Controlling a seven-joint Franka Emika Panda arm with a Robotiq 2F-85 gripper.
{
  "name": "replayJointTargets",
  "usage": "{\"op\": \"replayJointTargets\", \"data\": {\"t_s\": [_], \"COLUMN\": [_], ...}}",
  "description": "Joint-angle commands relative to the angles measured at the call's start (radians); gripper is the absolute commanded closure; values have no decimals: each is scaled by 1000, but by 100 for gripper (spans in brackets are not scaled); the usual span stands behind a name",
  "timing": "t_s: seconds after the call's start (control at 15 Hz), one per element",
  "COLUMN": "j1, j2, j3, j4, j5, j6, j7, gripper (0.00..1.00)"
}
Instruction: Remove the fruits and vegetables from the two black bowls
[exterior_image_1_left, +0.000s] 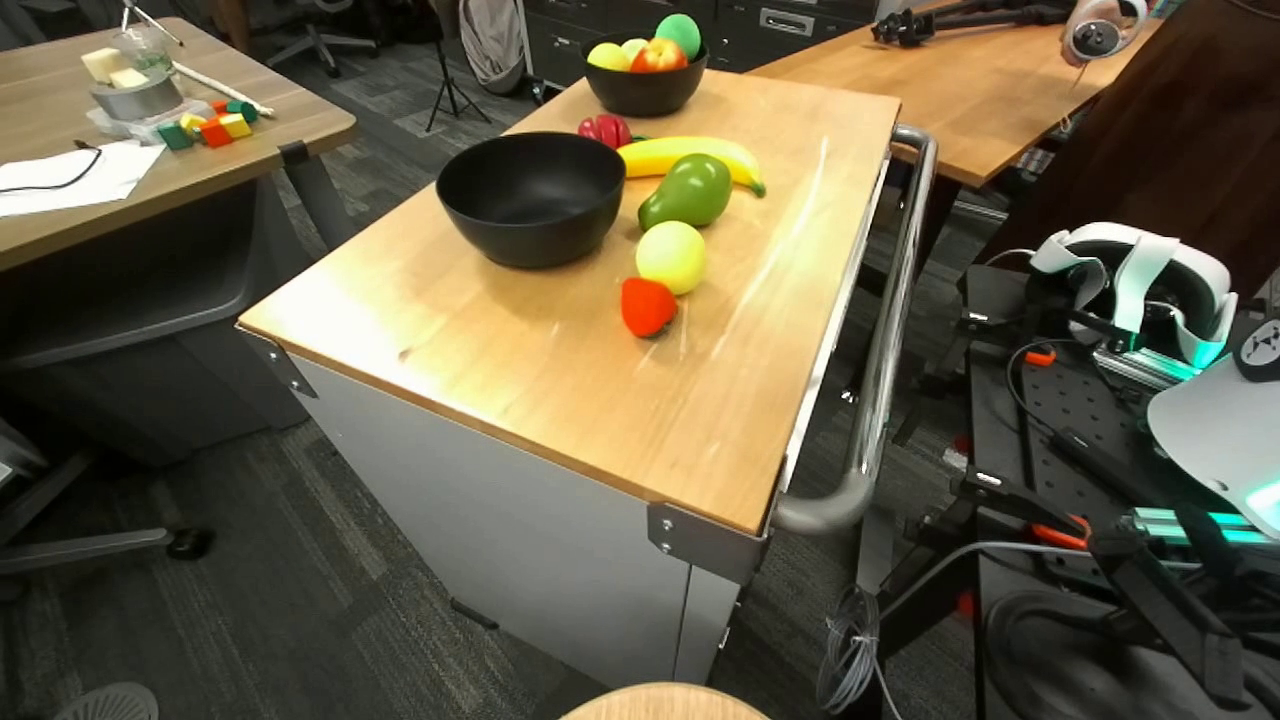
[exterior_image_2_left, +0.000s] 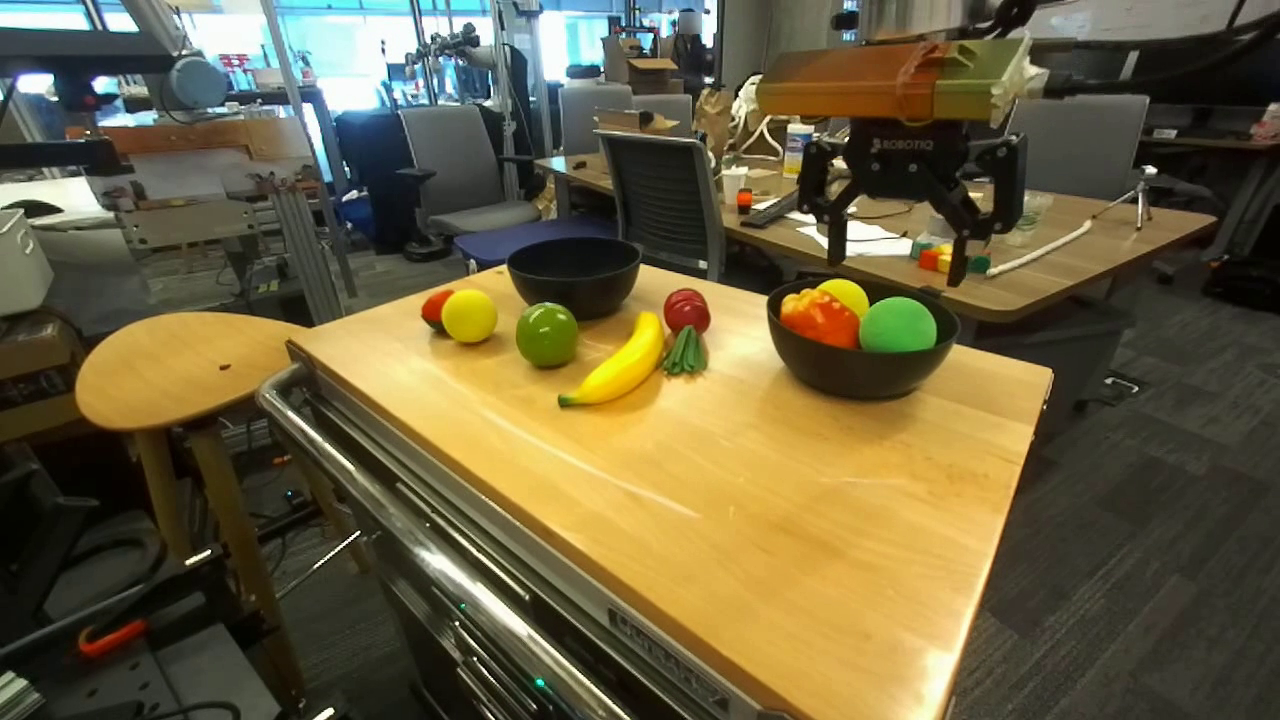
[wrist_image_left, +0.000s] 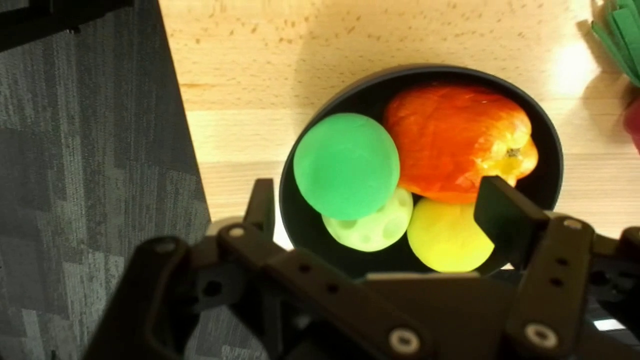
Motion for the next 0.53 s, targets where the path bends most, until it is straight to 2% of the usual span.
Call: {"op": "replayJointTargets", "data": {"t_s": [0.0, 0.2, 0.47], "j1": [-36, -67, -76], "j2": [27, 50, 69], "j3": [41, 78, 88], "j4": [15, 25, 27], "j5": [51, 140, 158], "j6": [18, 11, 32], "j7": [-16, -46, -51], "gripper": [0, 0, 0]}}
